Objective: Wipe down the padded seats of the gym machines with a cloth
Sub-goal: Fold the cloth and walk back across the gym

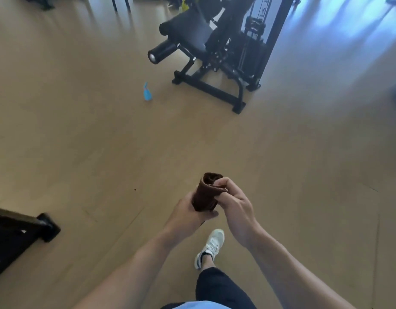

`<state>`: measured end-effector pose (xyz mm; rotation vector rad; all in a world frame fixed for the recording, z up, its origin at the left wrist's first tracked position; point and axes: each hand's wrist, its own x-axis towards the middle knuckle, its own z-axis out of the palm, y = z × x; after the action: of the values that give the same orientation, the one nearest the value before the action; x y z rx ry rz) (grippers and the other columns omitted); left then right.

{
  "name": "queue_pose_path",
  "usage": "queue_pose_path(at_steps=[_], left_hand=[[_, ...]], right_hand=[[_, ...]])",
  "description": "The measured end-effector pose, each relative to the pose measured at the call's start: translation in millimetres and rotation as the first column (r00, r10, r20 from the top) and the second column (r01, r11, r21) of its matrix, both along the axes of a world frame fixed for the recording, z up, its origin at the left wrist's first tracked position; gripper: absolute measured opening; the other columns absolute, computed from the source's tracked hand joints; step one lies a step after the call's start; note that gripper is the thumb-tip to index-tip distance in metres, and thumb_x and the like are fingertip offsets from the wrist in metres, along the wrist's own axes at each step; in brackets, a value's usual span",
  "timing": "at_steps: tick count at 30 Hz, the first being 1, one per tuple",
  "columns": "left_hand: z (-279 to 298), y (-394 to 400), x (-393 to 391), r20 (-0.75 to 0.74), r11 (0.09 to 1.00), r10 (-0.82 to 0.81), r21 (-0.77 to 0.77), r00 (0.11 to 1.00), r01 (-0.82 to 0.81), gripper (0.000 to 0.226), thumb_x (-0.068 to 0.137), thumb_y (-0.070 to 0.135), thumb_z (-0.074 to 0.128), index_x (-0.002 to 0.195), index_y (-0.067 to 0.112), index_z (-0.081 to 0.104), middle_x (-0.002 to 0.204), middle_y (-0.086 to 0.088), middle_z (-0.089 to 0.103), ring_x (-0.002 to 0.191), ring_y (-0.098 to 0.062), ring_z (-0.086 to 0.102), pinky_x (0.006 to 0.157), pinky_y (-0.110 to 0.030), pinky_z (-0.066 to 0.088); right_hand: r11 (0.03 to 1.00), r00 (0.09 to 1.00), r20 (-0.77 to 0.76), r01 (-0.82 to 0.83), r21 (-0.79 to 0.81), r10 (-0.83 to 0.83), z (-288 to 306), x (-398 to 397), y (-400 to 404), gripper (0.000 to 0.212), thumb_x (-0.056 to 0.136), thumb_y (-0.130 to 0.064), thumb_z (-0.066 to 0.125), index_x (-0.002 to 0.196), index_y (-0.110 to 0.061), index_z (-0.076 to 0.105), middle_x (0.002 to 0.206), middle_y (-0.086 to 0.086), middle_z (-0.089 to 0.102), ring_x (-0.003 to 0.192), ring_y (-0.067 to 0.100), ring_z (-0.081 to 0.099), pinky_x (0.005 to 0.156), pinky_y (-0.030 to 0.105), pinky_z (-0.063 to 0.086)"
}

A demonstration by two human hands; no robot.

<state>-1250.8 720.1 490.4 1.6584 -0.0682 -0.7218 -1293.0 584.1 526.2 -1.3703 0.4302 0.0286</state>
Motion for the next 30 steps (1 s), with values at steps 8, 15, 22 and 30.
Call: queue_pose_path(at_steps=[8, 15, 22, 30], left_hand=[[33.6, -103.1, 137.6, 0.038, 0.993, 0.107, -0.059, 0.994, -0.105, 0.019, 0.088, 0.018, 0.076, 0.107, 0.017, 0.074, 0.090, -0.005, 0.079, 0.084, -0.017, 0.076, 0.072, -0.024, 0.055], [24.1, -189.2, 247.0, 0.042, 0.984, 0.170, -0.063, 0.985, -0.167, 0.010, 0.089, 0.009, 0.066, 0.098, 0.009, 0.069, 0.071, -0.027, 0.064, 0.057, -0.045, 0.059, 0.056, -0.057, 0.052], [-9.8, -253.2, 379.8, 0.029, 0.998, 0.050, -0.037, 0.998, -0.049, 0.026, 0.075, 0.016, 0.077, 0.098, 0.023, 0.067, 0.066, -0.002, 0.070, 0.062, -0.030, 0.069, 0.056, -0.039, 0.053], [-44.9, -297.6, 545.6, 0.042, 0.981, -0.167, 0.105, 0.985, 0.162, 0.049, 0.065, 0.030, 0.091, 0.108, 0.024, 0.068, 0.096, -0.002, 0.075, 0.090, -0.018, 0.071, 0.083, -0.039, 0.056]], right_hand=[[0.885, 0.989, 0.079, -0.072, -0.460, 0.122, 24.1, 157.2, -110.5, 0.055, 0.083, 0.012, 0.055, 0.085, -0.040, 0.071, 0.102, -0.013, 0.068, 0.106, 0.014, 0.062, 0.088, 0.025, 0.050], [0.924, 0.944, -0.197, -0.307, -0.226, 0.265, 20.7, 266.8, -196.1, 0.080, 0.078, -0.043, 0.074, 0.150, -0.045, 0.040, 0.138, -0.016, 0.058, 0.129, 0.002, 0.054, 0.111, 0.029, 0.041], [0.793, 0.975, -0.159, -0.218, -0.568, 0.155, 5.6, 401.1, -256.0, 0.018, 0.088, -0.027, 0.077, 0.103, -0.036, 0.072, 0.099, -0.013, 0.073, 0.097, 0.003, 0.066, 0.080, 0.024, 0.054], [0.990, 0.993, 0.000, -0.115, -0.081, 0.115, 35.6, 556.1, -340.3, 0.024, 0.090, -0.015, 0.069, 0.112, -0.006, 0.070, 0.104, 0.023, 0.070, 0.105, 0.037, 0.067, 0.094, 0.053, 0.054]])
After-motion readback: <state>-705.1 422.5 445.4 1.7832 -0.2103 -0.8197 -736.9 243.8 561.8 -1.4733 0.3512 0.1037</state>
